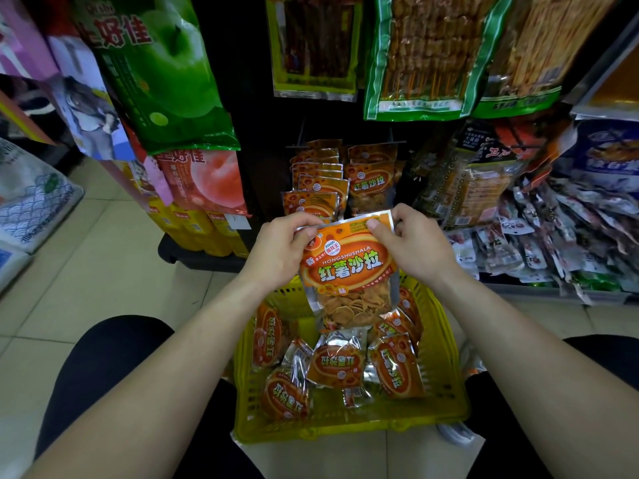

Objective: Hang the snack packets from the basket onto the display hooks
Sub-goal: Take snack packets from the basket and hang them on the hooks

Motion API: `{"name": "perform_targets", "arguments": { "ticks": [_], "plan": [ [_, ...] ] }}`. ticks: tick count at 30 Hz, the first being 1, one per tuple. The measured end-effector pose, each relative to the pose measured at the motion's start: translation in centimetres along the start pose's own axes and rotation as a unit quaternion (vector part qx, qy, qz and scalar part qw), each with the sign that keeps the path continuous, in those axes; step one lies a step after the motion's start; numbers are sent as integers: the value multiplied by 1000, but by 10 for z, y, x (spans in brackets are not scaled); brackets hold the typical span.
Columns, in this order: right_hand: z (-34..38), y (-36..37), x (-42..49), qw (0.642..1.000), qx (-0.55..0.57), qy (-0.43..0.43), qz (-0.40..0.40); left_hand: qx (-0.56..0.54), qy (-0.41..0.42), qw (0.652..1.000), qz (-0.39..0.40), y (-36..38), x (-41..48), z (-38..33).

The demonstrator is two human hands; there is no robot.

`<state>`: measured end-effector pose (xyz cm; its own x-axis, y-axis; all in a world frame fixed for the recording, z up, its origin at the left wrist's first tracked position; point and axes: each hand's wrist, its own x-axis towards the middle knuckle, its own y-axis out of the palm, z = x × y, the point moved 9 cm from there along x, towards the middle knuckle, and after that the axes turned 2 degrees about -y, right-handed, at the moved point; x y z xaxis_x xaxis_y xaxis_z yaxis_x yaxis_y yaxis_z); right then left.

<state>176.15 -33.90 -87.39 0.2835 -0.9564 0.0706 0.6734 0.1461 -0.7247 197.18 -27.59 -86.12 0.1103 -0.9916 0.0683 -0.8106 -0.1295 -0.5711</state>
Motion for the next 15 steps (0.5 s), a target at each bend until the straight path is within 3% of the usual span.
{"name": "perform_targets", "arguments": {
  "ticks": [9,15],
  "plan": [
    [9,-1,1,997,38,-51,35,24,13,1000,14,3,2,0],
    [45,14,-10,968,-131,-193,89,57,48,997,36,14,-1,-7]
  ]
}}
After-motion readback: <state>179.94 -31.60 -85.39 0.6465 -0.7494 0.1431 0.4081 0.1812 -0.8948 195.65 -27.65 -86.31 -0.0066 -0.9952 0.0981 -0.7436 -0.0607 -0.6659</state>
